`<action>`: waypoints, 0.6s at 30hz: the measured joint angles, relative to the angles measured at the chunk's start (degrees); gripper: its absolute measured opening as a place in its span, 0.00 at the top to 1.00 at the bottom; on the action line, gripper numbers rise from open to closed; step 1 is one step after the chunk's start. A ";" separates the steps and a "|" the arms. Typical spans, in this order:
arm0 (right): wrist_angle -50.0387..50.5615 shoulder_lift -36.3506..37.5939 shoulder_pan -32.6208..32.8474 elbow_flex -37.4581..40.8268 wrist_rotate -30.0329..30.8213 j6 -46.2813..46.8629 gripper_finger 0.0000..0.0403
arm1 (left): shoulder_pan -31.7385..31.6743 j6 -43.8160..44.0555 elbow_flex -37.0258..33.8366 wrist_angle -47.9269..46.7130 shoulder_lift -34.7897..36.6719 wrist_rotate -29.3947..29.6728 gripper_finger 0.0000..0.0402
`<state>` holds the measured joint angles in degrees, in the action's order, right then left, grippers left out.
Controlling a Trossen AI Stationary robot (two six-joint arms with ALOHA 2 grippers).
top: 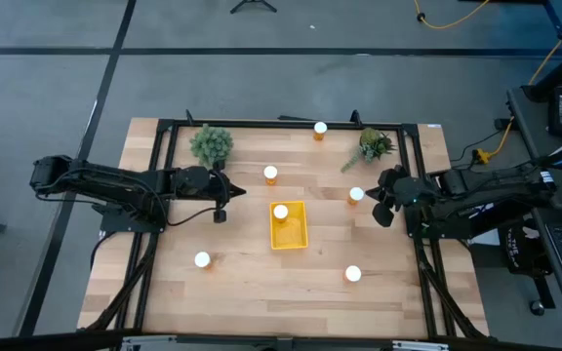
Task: Pick and place pill bottles into a basket
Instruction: Put the orange pill bottle into the yellow bin
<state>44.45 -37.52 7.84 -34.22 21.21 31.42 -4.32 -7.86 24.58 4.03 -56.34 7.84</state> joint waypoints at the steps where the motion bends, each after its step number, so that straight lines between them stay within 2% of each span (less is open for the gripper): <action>1: 0.02 0.00 0.00 0.00 0.00 0.41 0.98 | 0.00 0.02 0.00 0.00 0.00 -0.02 0.99; 4: 0.49 -0.04 0.00 0.00 -0.48 1.49 0.96 | 0.02 0.00 0.00 0.00 0.00 0.00 0.99; 7: 0.42 -0.04 0.00 0.00 -1.49 1.54 0.91 | 0.02 0.00 0.00 0.02 0.00 0.00 0.99; 18: 0.20 -2.26 0.00 0.00 -1.34 0.32 0.52 | 0.02 0.02 0.00 -1.28 0.00 0.00 0.99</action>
<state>44.65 -39.78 7.84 -34.22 19.87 31.74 -4.29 -7.84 24.58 2.76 -56.34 7.84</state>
